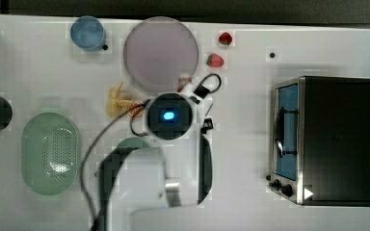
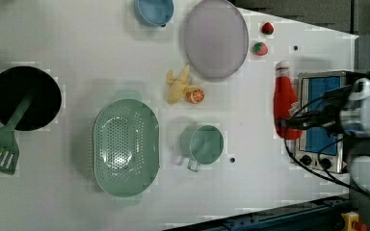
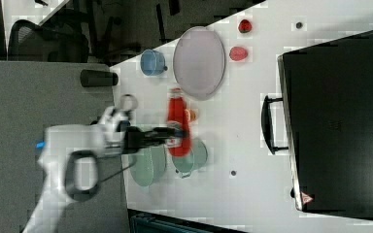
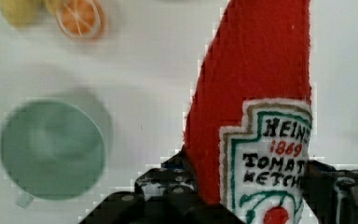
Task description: Pick Ketchup from the table and place it in strainer.
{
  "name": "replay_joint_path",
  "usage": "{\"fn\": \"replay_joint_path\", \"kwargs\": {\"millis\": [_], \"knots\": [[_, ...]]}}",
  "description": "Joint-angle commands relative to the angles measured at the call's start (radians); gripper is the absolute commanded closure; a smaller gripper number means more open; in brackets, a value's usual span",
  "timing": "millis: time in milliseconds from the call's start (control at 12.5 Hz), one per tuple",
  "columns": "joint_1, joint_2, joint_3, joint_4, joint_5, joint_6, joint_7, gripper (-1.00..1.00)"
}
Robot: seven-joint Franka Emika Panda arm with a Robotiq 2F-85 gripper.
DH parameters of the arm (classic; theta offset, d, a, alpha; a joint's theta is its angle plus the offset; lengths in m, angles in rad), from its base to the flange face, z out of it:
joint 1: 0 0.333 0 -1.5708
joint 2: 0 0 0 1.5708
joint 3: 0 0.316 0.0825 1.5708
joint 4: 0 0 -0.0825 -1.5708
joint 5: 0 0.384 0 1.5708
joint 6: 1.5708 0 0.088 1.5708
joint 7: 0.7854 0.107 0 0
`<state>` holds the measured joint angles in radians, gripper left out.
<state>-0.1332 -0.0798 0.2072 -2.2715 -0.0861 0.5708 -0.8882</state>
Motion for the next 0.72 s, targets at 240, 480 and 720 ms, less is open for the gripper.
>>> {"fn": "replay_joint_path", "kwargs": {"millis": [240, 480, 720], "knots": [[0.074, -0.005, 0.18, 0.105, 0.101, -0.108, 0.313, -0.25], [0.1, 0.022, 0.304, 0.111, 0.13, -0.087, 0.519, -0.25], [0.112, 0.088, 0.413, 0.12, 0.131, -0.032, 0.676, -0.25]]}}
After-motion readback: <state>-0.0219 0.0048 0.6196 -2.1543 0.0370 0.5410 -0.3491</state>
